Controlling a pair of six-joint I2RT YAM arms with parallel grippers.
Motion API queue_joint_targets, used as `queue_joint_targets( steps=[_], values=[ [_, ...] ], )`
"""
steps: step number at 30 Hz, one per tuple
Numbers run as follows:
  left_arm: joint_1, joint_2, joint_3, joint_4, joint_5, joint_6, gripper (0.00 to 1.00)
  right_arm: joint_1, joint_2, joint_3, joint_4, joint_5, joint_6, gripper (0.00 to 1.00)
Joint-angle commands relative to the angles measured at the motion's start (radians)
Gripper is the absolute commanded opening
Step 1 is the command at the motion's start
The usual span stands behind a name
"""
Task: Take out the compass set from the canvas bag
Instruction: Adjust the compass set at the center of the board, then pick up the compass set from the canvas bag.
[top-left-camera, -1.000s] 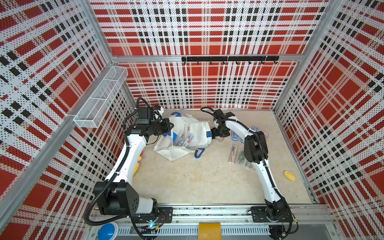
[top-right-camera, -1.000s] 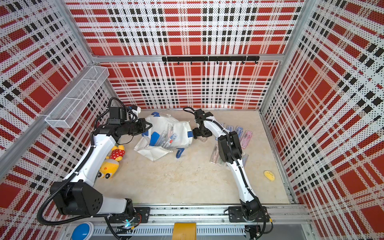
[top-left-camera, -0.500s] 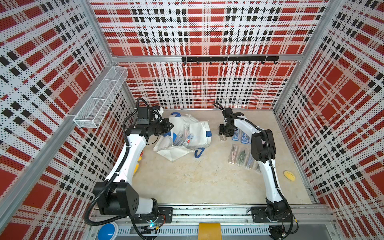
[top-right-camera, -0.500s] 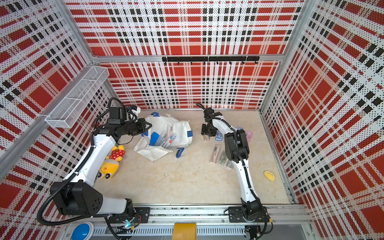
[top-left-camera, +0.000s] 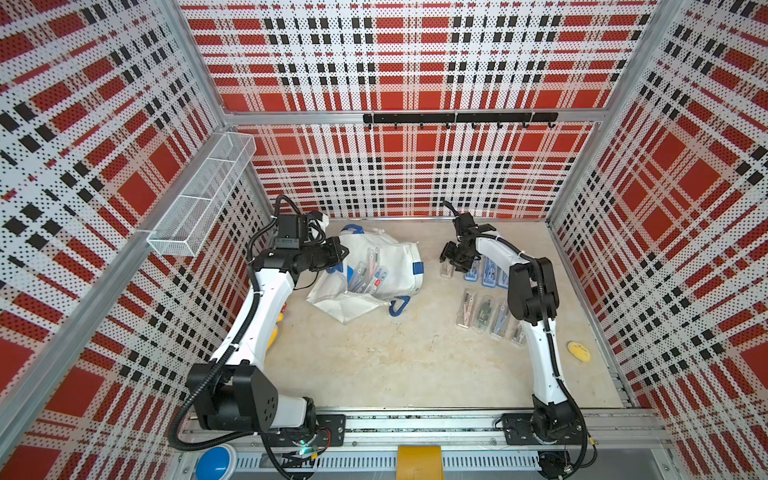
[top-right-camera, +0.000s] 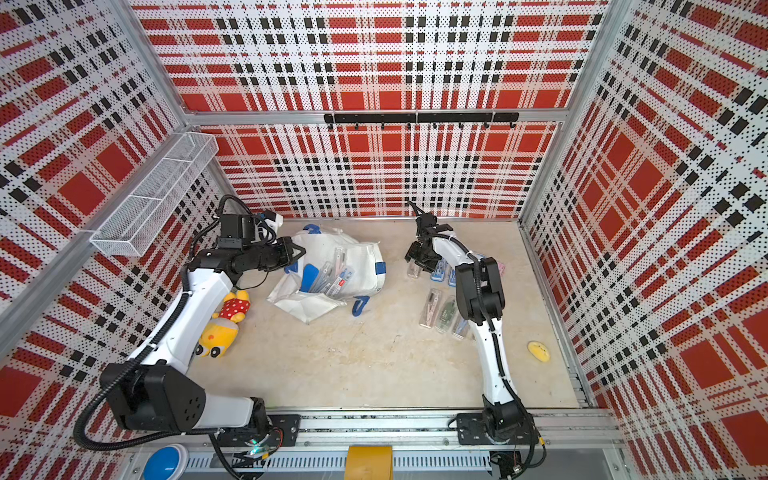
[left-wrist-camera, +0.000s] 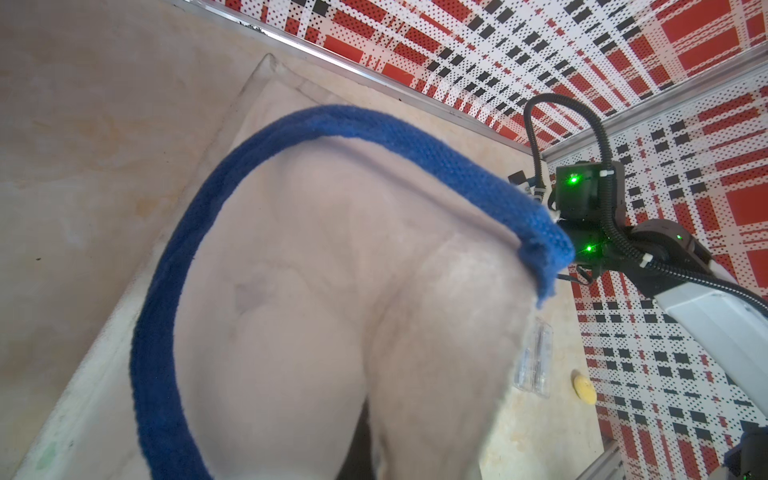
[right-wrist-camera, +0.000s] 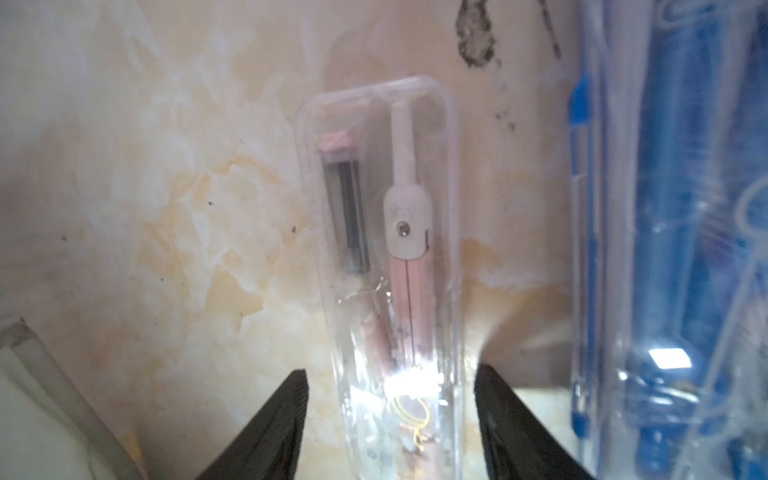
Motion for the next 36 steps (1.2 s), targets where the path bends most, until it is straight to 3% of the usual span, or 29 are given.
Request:
queue_joint_targets(
  steps=[1,6,9,10,17,21,24,30,36],
  values=[
    [-0.034,-0.011,0.045,0.005,0.014,0.017,0.0,-0.005,-0.083,-0.055,0.028,0.011,0.027,0.75],
    [-0.098,0.024,0.084,-0.001,0.002,0.036,0.0,-0.001,-0.241,-0.136,0.048,0.041,0.029,0.78],
    [-0.135,0.044,0.104,-0.001,-0.007,0.041,0.0,0.002,-0.367,-0.242,0.104,0.052,0.02,0.98],
    [-0.147,0.048,0.108,-0.001,-0.008,0.042,0.0,0.003,-0.408,-0.273,0.118,0.054,0.015,1.0],
    [-0.214,0.067,0.109,-0.001,-0.034,0.053,0.0,0.028,-0.713,-0.538,0.242,-0.035,-0.004,0.99],
    [-0.237,0.075,0.107,-0.006,-0.048,0.055,0.0,0.139,-0.874,-0.656,0.29,-0.073,0.029,0.71],
    [-0.266,0.078,0.114,-0.013,-0.066,0.048,0.0,0.28,-0.951,-0.723,0.333,-0.073,0.078,0.56],
    [-0.32,0.084,0.117,-0.03,-0.136,0.015,0.0,0.561,-0.969,-0.83,0.481,-0.029,0.216,0.5],
    [-0.349,0.074,0.095,-0.028,-0.176,0.0,0.0,0.599,-0.866,-0.869,0.529,-0.006,0.377,0.43]
  ],
)
